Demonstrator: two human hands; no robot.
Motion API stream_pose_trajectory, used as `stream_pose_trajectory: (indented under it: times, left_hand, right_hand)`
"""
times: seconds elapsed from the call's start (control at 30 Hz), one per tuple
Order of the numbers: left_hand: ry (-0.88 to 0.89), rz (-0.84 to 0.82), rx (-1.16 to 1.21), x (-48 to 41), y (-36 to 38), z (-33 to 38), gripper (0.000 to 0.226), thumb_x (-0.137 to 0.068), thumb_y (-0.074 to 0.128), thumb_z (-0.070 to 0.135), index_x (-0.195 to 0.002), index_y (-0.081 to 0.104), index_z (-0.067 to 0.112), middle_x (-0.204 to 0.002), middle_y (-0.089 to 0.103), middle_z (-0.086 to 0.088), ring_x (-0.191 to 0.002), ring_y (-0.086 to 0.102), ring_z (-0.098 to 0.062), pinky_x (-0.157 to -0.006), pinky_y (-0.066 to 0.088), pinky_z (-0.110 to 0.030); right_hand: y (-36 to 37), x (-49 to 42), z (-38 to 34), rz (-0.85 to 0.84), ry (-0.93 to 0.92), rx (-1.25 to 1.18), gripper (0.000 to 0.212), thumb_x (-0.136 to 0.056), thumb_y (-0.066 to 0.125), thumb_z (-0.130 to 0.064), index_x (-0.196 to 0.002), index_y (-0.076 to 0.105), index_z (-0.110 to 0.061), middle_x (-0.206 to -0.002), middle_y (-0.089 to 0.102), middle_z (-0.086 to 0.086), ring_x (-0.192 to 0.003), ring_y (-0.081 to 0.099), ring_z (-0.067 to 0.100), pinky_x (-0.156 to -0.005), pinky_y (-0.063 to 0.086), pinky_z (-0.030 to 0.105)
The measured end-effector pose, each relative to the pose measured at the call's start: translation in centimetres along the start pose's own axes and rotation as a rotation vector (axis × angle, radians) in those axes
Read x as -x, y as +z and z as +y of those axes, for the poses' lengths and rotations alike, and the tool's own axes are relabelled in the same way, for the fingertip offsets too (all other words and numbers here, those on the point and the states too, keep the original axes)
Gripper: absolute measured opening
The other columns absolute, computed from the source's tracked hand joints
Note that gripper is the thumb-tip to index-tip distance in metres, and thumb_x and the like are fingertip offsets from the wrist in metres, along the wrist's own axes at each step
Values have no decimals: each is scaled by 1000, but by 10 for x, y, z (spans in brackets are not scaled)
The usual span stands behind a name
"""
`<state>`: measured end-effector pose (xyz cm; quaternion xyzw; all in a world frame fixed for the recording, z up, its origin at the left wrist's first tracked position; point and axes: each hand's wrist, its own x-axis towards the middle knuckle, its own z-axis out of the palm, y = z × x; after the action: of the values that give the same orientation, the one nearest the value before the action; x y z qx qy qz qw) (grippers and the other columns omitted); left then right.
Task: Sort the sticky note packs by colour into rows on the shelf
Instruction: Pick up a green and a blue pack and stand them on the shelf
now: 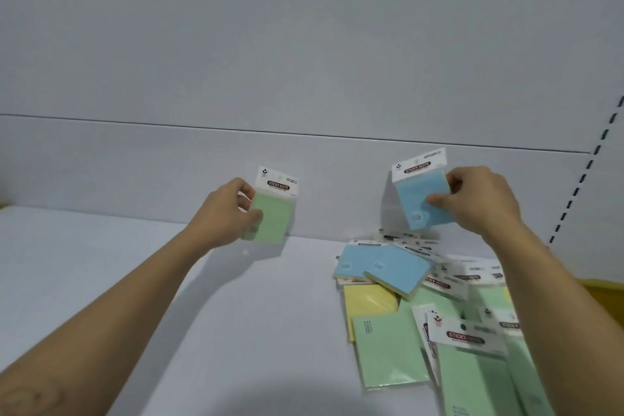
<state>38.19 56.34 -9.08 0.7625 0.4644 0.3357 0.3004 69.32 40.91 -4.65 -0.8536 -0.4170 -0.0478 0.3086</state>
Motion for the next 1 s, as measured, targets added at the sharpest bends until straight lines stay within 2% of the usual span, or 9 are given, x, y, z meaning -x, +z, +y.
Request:
stream_pose_trajectory:
  times: [0.07,0.17,0.33,0.6,0.73,0.87,0.93,1.0]
  left_hand:
    - [-9,48,42,3,-16,-6,19,-79,67,11,-87,52,19,-82,65,-3,-73,65,-25,-62,56,-42]
    - [-31,119,114,11,-45,-15,20,-77,70,8,-86,54,16,-80,65,-6,-79,69,-33,-69,58,-52]
    - [-37,235,139,32,-103,-34,19,-77,72,7,-86,57,15,-85,67,-10,-80,70,-32,-67,59,-49]
    - [-68,374,131,72,-206,-85,19,-77,72,10,-85,56,17,-81,66,-6,-78,70,-32,-66,58,-53]
    - [-109,427,133,99,-260,-121,19,-79,70,8,-86,54,16,-79,65,-4,-81,70,-32,-68,58,-53]
    - [-139,491,132,129,-311,-160,21,-77,69,5,-83,53,17,-61,59,10,-83,70,-31,-68,57,-56]
    - [-157,519,115,144,-334,-180,21,-77,70,5,-84,54,17,-60,61,10,-83,70,-28,-68,56,-56]
    - [-177,552,111,157,-353,-198,22,-76,70,4,-86,55,16,-63,64,8,-83,70,-28,-70,57,-55]
  right_hand:
    - [9,0,-20,-9,-53,-116,20,-76,78,-29,-86,67,-15,-81,65,5,-79,59,26,-68,52,39]
    - [26,5,-52,-60,-106,-286,20,-74,80,-24,-86,69,-13,-83,67,4,-80,61,25,-73,54,43]
    - [51,21,-117,-153,-180,-454,15,-69,81,-19,-75,68,-15,-68,60,-4,-69,56,20,-66,50,37]
    - [97,63,-238,-305,-300,-576,14,-70,80,-14,-81,70,-14,-75,65,1,-71,59,21,-69,55,42]
    - [122,97,-301,-358,-349,-628,12,-72,79,-12,-79,69,-15,-79,67,3,-70,60,20,-68,56,41]
    - [150,136,-361,-424,-409,-659,11,-74,77,-11,-79,68,-16,-81,68,4,-71,61,19,-64,55,36]
    - [165,155,-389,-450,-434,-671,11,-75,76,-10,-79,68,-17,-80,67,1,-71,62,18,-60,54,32]
    - [179,173,-415,-472,-449,-673,11,-75,76,-11,-78,67,-17,-80,67,1,-73,63,19,-62,55,34]
